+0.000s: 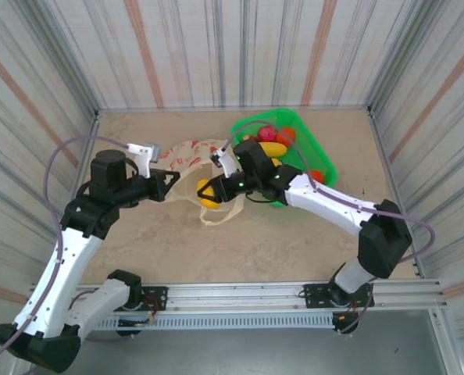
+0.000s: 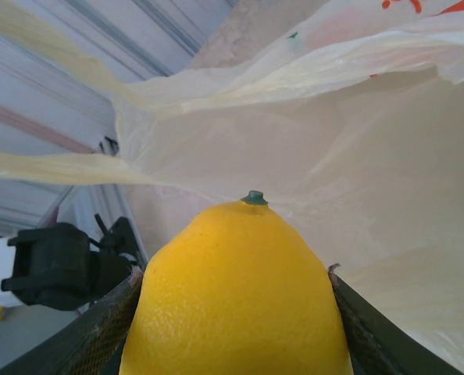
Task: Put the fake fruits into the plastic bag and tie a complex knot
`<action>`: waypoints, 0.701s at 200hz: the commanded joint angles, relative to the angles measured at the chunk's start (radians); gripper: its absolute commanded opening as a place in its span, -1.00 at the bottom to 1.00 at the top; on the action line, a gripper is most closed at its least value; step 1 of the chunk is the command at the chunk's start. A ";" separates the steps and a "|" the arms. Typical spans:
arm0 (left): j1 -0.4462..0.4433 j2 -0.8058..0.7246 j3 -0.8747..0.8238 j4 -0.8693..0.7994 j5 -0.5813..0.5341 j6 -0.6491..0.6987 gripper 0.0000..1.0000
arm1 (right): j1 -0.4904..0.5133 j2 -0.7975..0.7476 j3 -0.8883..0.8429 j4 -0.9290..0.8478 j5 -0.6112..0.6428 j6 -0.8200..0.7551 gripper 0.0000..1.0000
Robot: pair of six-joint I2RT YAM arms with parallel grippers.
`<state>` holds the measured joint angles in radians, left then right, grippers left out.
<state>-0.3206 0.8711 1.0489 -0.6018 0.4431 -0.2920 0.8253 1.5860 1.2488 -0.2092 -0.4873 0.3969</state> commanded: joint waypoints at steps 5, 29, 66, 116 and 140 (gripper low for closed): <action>0.006 -0.017 0.027 0.001 0.003 0.011 -1.00 | 0.011 0.092 0.113 -0.065 0.079 0.078 -0.24; 0.005 -0.023 0.024 0.008 0.009 0.008 -1.00 | 0.016 0.203 0.270 -0.208 0.183 0.156 -0.22; 0.005 -0.024 0.020 0.030 0.032 -0.009 -1.00 | 0.010 0.358 0.502 -0.415 0.451 0.322 -0.12; 0.004 0.005 0.089 0.017 0.016 -0.010 -1.00 | 0.047 0.478 0.676 -0.454 0.737 0.371 -0.09; 0.004 0.037 0.124 0.030 0.046 -0.030 -1.00 | 0.061 0.501 0.712 -0.424 0.788 0.369 -0.03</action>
<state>-0.3206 0.8841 1.1210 -0.5934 0.4522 -0.2974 0.8703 2.0617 1.9053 -0.6170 0.1669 0.7292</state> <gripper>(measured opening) 0.043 0.561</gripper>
